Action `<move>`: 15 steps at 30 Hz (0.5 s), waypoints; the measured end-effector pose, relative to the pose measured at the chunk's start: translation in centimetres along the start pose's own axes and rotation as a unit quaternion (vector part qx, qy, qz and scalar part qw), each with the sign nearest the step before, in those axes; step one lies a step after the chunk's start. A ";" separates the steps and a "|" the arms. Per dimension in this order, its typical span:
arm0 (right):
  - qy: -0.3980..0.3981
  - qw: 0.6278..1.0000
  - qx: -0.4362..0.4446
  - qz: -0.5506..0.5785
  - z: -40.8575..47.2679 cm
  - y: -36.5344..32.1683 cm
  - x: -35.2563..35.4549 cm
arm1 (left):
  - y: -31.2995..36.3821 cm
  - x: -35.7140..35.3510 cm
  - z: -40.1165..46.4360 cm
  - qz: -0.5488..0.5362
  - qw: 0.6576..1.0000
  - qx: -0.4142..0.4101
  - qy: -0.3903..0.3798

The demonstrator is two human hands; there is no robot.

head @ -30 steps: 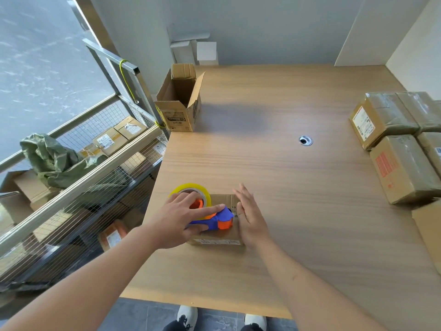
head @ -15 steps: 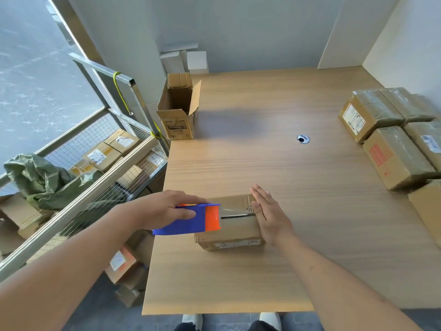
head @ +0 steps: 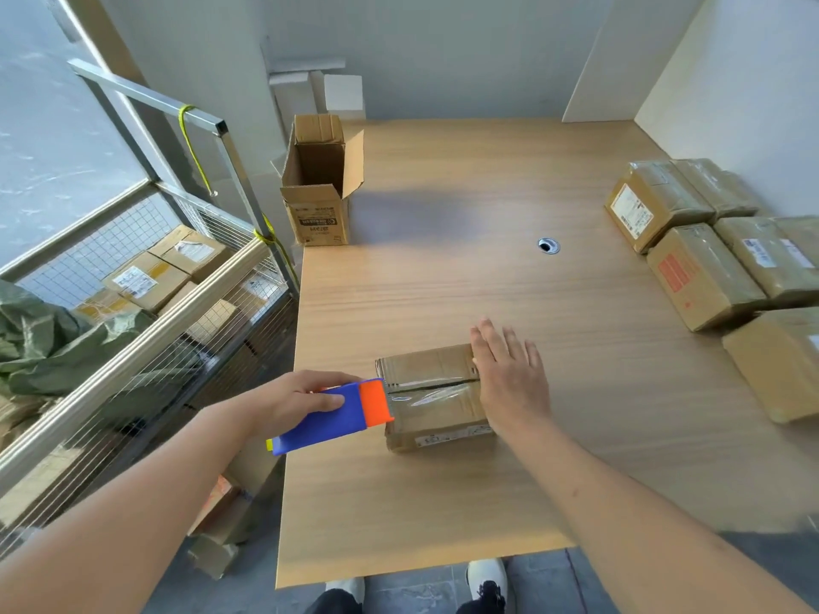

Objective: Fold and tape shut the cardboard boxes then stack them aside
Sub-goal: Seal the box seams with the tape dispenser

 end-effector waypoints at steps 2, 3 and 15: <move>0.009 0.999 -0.010 0.044 -1.0 -3.1 0.1 | 0.1 -0.4 0.3 -0.015 1.000 -0.006 0.004; -0.016 0.997 -0.026 0.077 -1.4 -4.5 -0.3 | 0.3 -0.7 0.5 -0.015 1.000 -0.010 0.001; -0.104 0.994 -0.020 0.016 -1.5 -6.6 -3.2 | -1.5 -0.4 0.7 -0.044 0.996 -0.047 -0.057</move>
Point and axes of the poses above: each hand's wrist, its own z-axis towards the middle knuckle, its own x-axis out of the back of the hand, y = z × x, the point moved 6 cm from there along z, towards the middle knuckle, and after that the axes turned 2 degrees about -x, right-handed, at the moved point
